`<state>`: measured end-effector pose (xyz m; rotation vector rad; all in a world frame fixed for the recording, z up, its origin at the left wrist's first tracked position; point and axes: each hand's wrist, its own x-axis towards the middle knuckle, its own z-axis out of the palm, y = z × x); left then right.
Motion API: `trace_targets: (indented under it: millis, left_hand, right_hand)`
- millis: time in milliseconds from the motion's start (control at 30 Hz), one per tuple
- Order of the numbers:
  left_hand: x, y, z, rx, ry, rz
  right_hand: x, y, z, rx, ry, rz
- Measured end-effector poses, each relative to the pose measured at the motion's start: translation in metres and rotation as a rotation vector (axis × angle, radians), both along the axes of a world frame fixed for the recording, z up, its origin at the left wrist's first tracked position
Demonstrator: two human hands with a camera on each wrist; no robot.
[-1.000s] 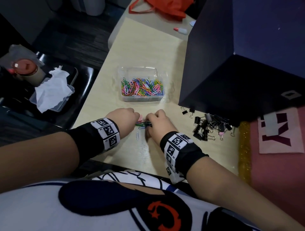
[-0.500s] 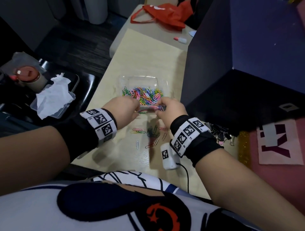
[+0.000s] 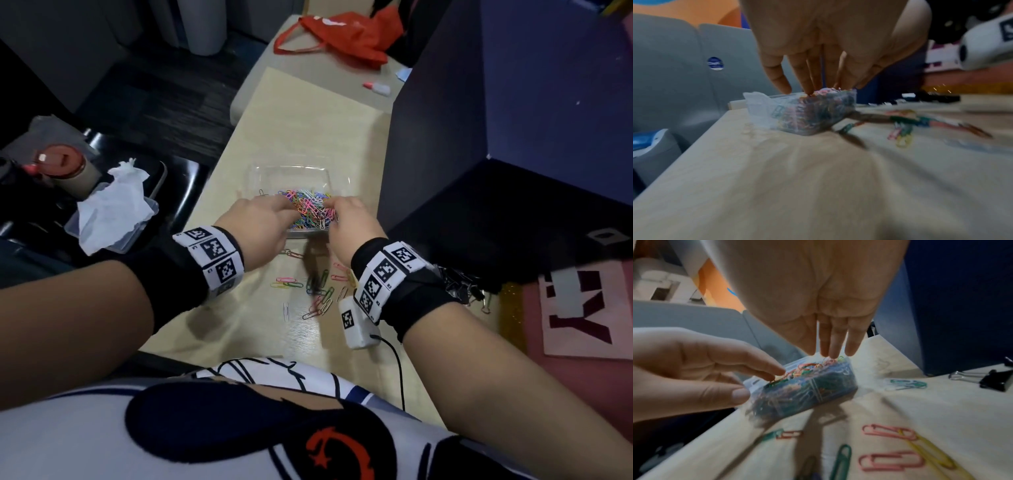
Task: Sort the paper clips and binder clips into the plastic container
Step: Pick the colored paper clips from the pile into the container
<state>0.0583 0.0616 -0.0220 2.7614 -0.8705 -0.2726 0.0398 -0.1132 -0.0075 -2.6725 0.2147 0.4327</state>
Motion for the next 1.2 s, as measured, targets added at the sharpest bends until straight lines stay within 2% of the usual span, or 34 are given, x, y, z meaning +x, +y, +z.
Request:
trace_targets:
  millis: [67, 133, 233, 333, 400, 467, 500, 600, 733, 833, 1033, 1200]
  left_hand:
    - [-0.004, -0.001, -0.004, 0.097, -0.037, -0.075]
    - [-0.003, 0.001, -0.006, 0.149, -0.051, -0.068]
    - [0.000, 0.007, -0.005, 0.129, -0.061, -0.053]
    - [-0.004, 0.010, -0.005, 0.037, -0.136, -0.153]
    - [-0.009, 0.009, -0.011, 0.013, -0.131, -0.229]
    - [-0.015, 0.006, -0.018, 0.058, -0.003, -0.203]
    - [-0.017, 0.005, -0.022, 0.124, 0.050, -0.187]
    - [-0.023, 0.005, -0.031, 0.241, 0.098, -0.189]
    - [-0.032, -0.001, -0.032, 0.297, 0.159, -0.235]
    - [-0.038, -0.005, -0.031, 0.315, 0.174, -0.249]
    - [-0.044, -0.014, -0.026, 0.345, 0.178, -0.193]
    - [-0.041, -0.015, -0.023, 0.348, 0.178, -0.205]
  right_hand:
    - [-0.002, 0.002, -0.005, -0.042, 0.060, 0.140]
    - [-0.005, -0.001, -0.005, -0.102, 0.063, 0.227]
    - [-0.014, -0.011, -0.002, -0.040, -0.049, 0.132]
    - [-0.027, -0.020, -0.003, -0.003, -0.210, -0.049]
    - [-0.036, -0.026, -0.001, -0.059, -0.088, -0.077]
    - [-0.044, -0.028, -0.004, -0.167, 0.151, -0.006]
    - [-0.047, -0.028, -0.007, -0.198, 0.202, 0.012]
    - [-0.056, -0.020, -0.020, -0.116, 0.185, -0.033]
    - [-0.067, -0.002, -0.028, -0.026, 0.181, 0.083]
    - [-0.075, 0.001, -0.029, -0.084, 0.218, 0.170]
    - [-0.080, 0.002, -0.034, -0.102, 0.144, 0.219]
    - [-0.074, 0.000, -0.036, -0.095, 0.143, 0.185]
